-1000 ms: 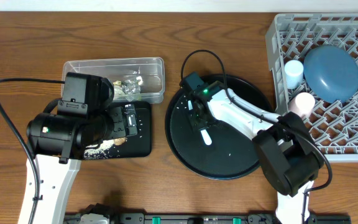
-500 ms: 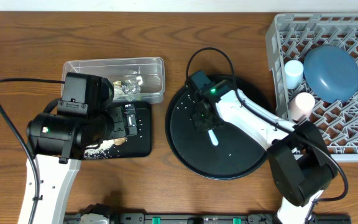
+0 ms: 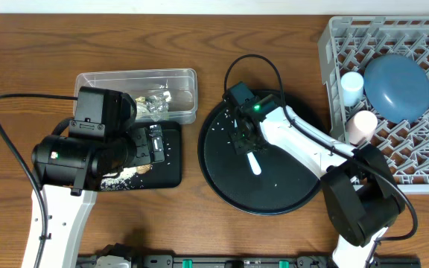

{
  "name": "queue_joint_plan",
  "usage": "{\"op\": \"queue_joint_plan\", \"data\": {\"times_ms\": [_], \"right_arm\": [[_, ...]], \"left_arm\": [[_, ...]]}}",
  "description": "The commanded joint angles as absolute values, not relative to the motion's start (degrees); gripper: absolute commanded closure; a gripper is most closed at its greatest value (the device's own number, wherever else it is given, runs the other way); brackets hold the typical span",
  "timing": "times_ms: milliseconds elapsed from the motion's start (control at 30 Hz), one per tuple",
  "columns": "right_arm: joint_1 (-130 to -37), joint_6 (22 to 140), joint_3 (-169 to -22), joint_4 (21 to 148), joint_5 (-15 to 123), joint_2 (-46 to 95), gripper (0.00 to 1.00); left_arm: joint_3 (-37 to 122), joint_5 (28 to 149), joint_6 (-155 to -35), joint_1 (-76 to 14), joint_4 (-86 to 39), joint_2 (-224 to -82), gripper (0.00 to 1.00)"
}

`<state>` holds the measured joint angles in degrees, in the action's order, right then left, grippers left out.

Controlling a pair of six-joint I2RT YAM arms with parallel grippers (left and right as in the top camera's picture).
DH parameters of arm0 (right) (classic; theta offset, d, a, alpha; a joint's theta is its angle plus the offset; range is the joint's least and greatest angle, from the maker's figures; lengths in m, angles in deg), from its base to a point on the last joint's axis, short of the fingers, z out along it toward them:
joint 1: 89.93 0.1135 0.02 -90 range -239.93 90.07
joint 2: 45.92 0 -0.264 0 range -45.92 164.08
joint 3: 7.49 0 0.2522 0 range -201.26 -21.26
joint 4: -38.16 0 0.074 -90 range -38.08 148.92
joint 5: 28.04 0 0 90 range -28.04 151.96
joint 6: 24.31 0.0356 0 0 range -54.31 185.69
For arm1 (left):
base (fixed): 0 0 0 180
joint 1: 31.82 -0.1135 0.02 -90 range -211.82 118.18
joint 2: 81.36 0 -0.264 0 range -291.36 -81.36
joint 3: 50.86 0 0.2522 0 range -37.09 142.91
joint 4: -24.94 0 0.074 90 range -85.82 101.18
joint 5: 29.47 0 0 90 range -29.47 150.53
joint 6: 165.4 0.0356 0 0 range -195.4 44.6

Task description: Sort waste into correct bins and load items into the dishwasher rack

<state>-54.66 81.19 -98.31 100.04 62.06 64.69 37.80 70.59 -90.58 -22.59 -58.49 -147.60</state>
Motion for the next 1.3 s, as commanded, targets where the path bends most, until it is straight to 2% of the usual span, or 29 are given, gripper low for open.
{"op": "queue_joint_plan", "data": {"times_ms": [0,100,500,900,1133,1267], "right_arm": [[-54.62,80.84,-97.39,98.83,64.09,63.90,0.73],[-54.59,80.82,-96.96,96.89,64.11,63.92,0.71],[-54.53,80.87,-96.87,88.49,65.12,64.34,0.74],[-53.57,81.96,-96.87,81.19,68.09,73.69,0.75],[-52.87,84.36,-96.87,81.72,67.72,77.06,0.92],[-52.76,84.36,-96.89,81.59,67.72,76.97,0.98]], "left_arm": [[38.08,69.89,-90.45,-22.48,-58.67,-147.60,0.02],[38.08,69.89,-90.45,-22.48,-58.67,-147.60,0.02],[38.08,69.89,-90.45,-22.48,-58.67,-147.60,0.02],[38.08,69.89,-90.45,-22.48,-58.67,-147.60,0.02],[38.08,69.89,-90.45,-22.48,-58.67,-147.60,0.02],[38.08,69.89,-90.45,-22.48,-58.67,-147.60,0.02]]}}
